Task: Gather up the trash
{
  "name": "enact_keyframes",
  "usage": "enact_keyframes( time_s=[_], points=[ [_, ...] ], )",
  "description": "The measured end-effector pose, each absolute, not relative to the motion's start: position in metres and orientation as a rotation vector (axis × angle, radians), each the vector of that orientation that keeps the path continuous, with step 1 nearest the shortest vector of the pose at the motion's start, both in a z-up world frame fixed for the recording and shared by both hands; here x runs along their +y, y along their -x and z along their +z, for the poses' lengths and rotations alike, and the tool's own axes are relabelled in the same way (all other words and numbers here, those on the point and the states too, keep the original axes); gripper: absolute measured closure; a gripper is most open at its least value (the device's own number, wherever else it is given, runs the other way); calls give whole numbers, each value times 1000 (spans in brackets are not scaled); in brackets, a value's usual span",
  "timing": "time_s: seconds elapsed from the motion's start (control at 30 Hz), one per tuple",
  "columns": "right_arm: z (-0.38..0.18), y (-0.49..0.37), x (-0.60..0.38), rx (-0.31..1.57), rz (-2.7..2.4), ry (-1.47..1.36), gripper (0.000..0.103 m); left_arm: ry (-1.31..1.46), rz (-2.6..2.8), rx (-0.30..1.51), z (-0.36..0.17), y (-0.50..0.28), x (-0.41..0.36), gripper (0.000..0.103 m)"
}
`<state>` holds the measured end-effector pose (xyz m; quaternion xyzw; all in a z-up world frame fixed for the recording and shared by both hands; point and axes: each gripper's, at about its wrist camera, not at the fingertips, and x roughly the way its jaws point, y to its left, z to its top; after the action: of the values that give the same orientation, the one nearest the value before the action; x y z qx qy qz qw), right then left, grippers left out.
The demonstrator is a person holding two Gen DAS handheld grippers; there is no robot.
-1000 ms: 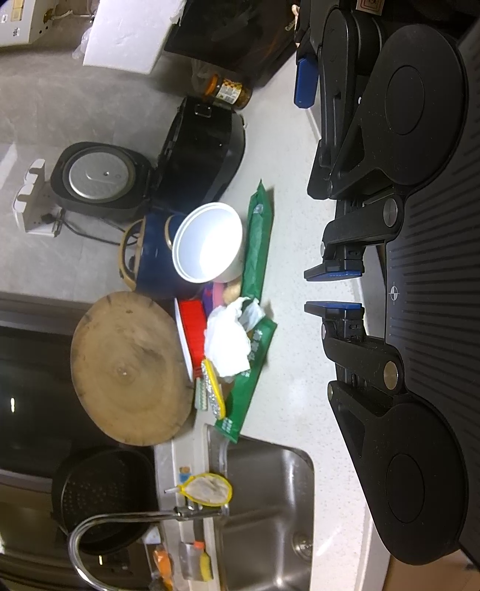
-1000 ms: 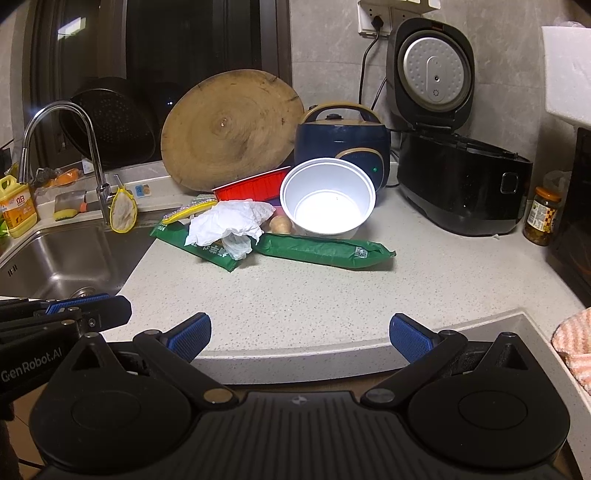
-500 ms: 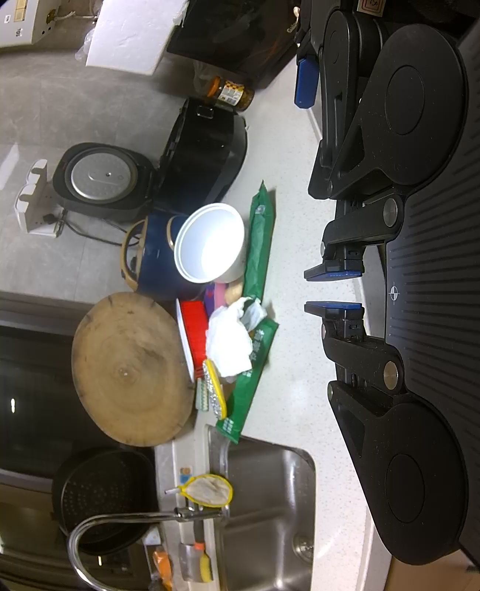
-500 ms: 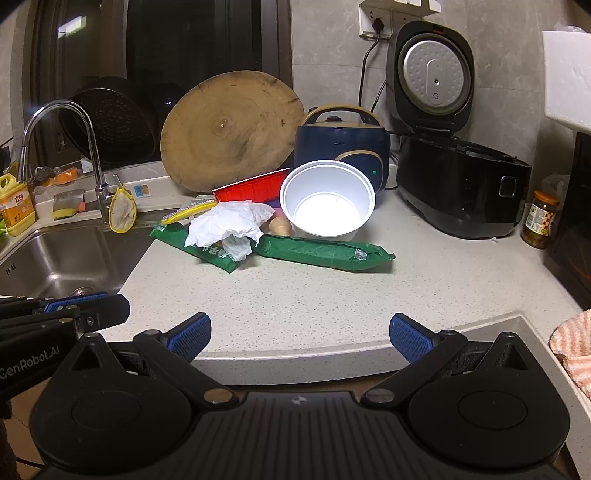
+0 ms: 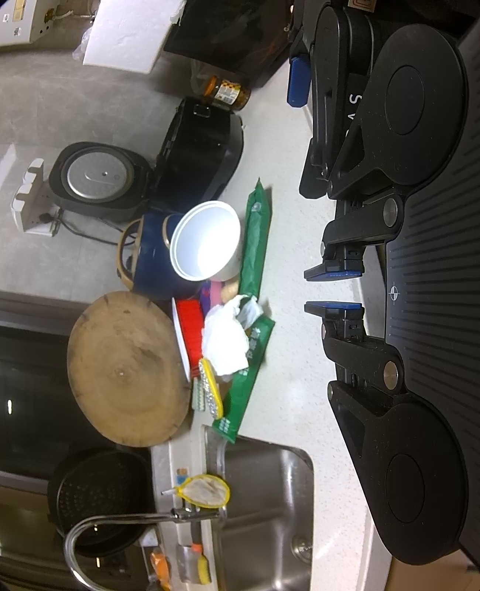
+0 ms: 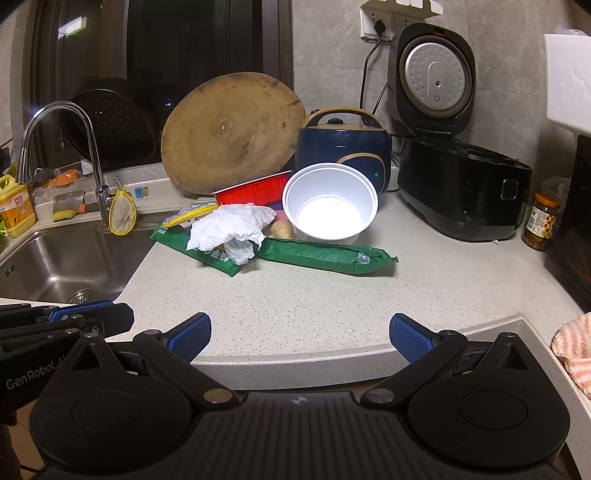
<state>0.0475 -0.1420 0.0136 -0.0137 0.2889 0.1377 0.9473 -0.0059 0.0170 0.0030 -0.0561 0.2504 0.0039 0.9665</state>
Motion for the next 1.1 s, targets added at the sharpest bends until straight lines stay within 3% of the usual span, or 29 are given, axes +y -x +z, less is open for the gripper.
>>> enact_keyframes(
  time_s=[0.7, 1.1],
  points=[
    [10, -58, -147, 601, 277, 26, 0, 138, 26, 540, -3, -8, 19, 88],
    [-9, -117, -162, 648, 322, 38, 0, 264, 43, 571, -15, -76, 47, 87]
  ],
)
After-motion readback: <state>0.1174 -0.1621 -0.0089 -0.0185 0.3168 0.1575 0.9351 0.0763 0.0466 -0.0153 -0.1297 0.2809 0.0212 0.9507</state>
